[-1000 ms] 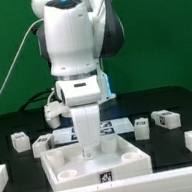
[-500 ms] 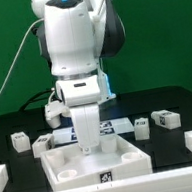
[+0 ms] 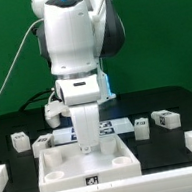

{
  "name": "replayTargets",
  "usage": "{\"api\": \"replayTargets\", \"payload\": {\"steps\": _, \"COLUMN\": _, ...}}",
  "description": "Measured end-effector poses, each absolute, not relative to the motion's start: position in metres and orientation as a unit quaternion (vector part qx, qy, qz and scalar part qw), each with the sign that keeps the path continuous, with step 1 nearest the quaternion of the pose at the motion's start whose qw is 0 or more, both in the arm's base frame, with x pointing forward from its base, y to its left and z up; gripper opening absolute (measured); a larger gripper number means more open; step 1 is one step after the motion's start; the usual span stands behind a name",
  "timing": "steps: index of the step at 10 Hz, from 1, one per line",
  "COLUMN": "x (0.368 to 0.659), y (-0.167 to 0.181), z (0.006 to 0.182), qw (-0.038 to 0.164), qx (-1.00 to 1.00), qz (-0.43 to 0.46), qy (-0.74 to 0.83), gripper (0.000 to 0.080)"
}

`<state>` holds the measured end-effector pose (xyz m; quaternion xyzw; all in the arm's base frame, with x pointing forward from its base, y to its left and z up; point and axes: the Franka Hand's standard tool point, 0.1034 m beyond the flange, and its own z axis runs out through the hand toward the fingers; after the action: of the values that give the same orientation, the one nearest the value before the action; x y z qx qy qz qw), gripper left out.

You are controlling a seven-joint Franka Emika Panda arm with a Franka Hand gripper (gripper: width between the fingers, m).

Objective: Assemble one leg

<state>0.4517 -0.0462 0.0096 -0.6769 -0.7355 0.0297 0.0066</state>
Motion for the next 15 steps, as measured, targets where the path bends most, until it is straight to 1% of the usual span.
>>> {"api": "replayTargets", "payload": {"steps": 2, "x": 0.452, "y": -0.043, "z": 0.010, "qw": 0.006, "qx": -0.682, "qz": 0.029, "qy": -0.731, "gripper": 0.0062}}
{"api": "replayTargets", "payload": {"steps": 3, "x": 0.452, "y": -0.028, "z": 0.009, "qw": 0.008, "qx": -0.694, "qz": 0.027, "qy": -0.719, "gripper": 0.0063}}
{"api": "replayTargets", "payload": {"steps": 6, "x": 0.459, "y": 0.033, "z": 0.010, "qw": 0.012, "qx": -0.711, "qz": 0.016, "qy": -0.703, "gripper": 0.0063}}
{"api": "replayTargets", "payload": {"steps": 8, "x": 0.468, "y": 0.058, "z": 0.011, "qw": 0.013, "qx": -0.704, "qz": 0.012, "qy": -0.710, "gripper": 0.0063}}
{"api": "replayTargets", "payload": {"steps": 11, "x": 0.488, "y": 0.073, "z": 0.009, "qw": 0.011, "qx": -0.698, "qz": -0.001, "qy": -0.716, "gripper": 0.0063}}
{"api": "replayTargets", "payload": {"steps": 13, "x": 0.489, "y": 0.074, "z": 0.009, "qw": 0.011, "qx": -0.698, "qz": -0.001, "qy": -0.716, "gripper": 0.0063}}
{"api": "replayTargets", "payload": {"steps": 14, "x": 0.489, "y": 0.073, "z": 0.009, "qw": 0.011, "qx": -0.699, "qz": -0.001, "qy": -0.715, "gripper": 0.0144}}
{"api": "replayTargets", "payload": {"steps": 15, "x": 0.489, "y": 0.073, "z": 0.009, "qw": 0.011, "qx": -0.699, "qz": -0.001, "qy": -0.715, "gripper": 0.0281}}
